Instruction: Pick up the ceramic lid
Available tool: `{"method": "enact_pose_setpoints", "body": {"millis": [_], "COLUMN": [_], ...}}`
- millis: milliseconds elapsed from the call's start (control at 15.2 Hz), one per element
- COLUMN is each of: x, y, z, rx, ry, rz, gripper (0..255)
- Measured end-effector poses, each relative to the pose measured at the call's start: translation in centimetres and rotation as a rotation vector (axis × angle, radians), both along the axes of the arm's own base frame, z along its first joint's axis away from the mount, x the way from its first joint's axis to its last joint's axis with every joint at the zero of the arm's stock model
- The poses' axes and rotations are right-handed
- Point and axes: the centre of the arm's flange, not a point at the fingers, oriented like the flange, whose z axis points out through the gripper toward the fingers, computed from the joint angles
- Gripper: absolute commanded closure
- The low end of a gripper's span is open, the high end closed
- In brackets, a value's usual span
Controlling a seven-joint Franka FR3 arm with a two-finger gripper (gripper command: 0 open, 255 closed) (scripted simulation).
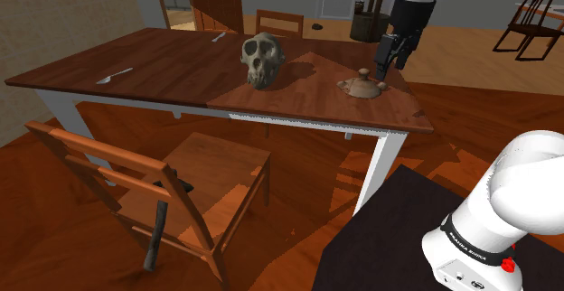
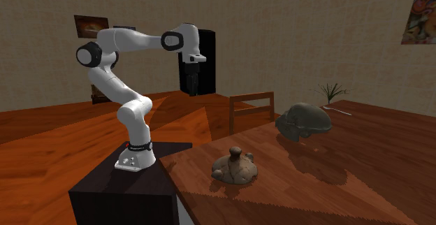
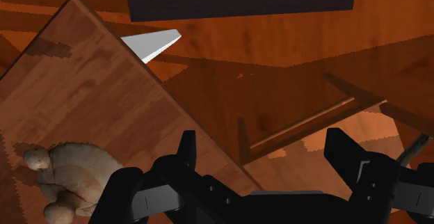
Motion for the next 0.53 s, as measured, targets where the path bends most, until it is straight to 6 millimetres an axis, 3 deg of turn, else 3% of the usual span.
{"method": "enact_pose_setpoints", "body": {"millis": [198,528], "x": [0.7,3.5], "y": [-1.4,-6.4], "z": [-0.4,-2.7], "rx": [0.000,-0.001], "ry": [-0.006,-0.032], "rz": [0.003,0.015], "gripper": [0,0]}}
